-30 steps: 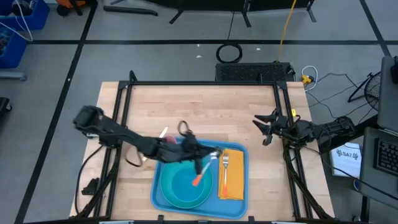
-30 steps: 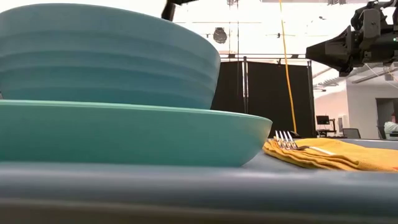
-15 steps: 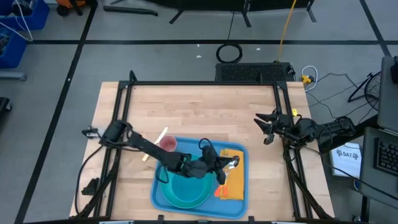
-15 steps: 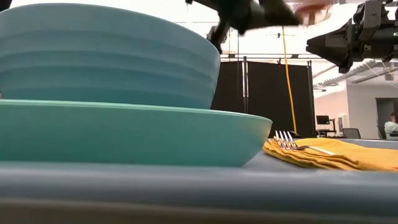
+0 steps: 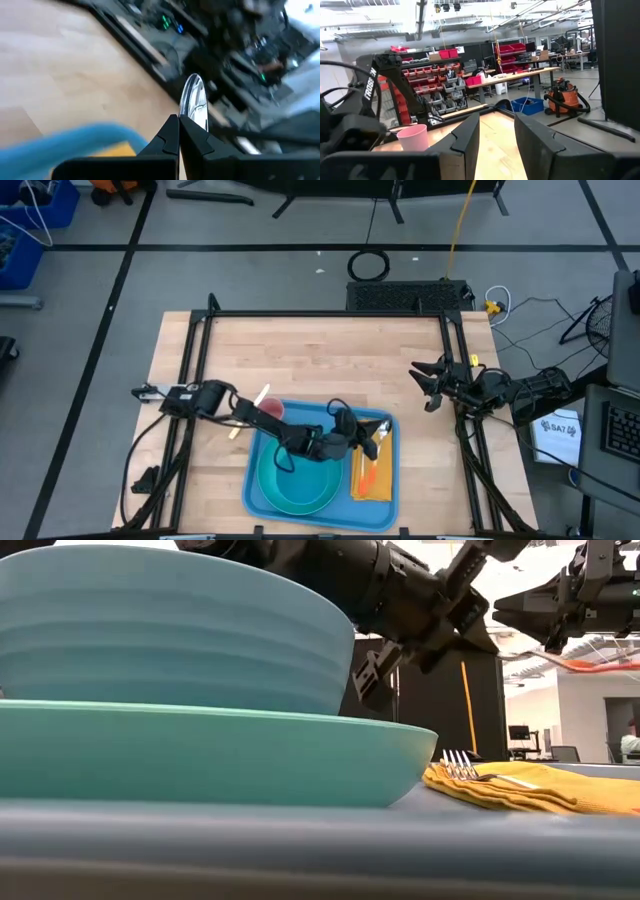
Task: Set up tray
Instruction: Put the orange spoon on the yellow napkin to the right of the orange fork
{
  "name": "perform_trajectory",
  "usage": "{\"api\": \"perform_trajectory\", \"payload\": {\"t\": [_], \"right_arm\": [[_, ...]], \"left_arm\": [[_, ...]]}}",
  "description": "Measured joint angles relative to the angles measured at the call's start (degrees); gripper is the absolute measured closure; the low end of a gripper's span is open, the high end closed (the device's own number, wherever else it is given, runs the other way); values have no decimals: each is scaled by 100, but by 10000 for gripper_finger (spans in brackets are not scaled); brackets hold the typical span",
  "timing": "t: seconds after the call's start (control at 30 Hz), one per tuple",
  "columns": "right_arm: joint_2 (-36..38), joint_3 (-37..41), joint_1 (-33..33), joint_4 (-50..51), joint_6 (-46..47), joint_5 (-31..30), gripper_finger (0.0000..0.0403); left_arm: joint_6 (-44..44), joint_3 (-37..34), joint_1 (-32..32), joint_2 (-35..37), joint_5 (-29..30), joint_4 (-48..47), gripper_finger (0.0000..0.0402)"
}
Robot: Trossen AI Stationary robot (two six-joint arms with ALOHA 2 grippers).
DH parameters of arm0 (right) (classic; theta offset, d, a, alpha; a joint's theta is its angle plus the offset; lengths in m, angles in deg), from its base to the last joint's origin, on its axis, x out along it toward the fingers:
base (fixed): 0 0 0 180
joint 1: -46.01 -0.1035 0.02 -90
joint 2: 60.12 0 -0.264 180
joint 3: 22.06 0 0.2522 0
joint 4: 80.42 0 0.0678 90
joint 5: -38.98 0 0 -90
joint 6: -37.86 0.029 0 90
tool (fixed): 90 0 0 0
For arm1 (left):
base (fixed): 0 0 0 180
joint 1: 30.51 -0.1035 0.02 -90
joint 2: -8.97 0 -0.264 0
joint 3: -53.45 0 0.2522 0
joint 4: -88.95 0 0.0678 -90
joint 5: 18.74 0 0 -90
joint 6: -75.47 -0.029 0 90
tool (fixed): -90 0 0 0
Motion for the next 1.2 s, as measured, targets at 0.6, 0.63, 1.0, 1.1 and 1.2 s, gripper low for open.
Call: {"api": "perform_trajectory", "payload": {"t": [0.6,0.63,1.0,1.1,1.2], "right_arm": [[0,0,-1,-1,44,2,287],[0,0,-2,0,42,2,287],[-4,0,0,6,438,577,287],[-4,0,-2,171,591,602,287],[-79,0,-2,732,1031,591,287]], "left_arm": [[465,-1,78,-11,291,-470,401],[478,-1,98,-11,289,-481,401],[495,-5,68,-11,-72,-565,401],[512,-5,1,-11,-254,-535,401],[420,-5,-34,-11,-343,-551,401]]}}
